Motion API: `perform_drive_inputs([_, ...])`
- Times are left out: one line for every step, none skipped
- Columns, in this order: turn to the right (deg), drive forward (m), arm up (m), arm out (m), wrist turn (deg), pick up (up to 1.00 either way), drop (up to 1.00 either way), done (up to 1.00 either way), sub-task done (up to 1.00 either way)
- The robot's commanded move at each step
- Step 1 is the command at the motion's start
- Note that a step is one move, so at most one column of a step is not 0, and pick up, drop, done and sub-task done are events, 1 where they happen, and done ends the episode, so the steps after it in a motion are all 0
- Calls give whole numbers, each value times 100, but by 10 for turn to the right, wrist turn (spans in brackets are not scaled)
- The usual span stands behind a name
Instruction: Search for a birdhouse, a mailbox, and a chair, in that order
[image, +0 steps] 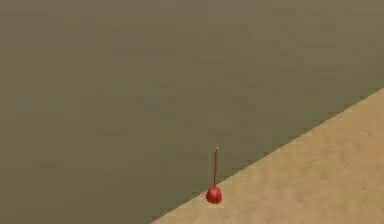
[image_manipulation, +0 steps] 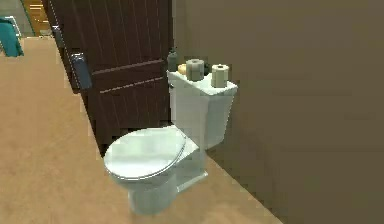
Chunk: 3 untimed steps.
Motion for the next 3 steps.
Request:
perform_drive_inputs([210, 0, 0, 0, 0, 0, 0, 0, 0])
perform_drive_inputs([0, 85, 0, 0, 0, 0, 0, 0, 0])
perform_drive_inputs([360, 0, 0, 0, 0, 0, 0, 0, 0])
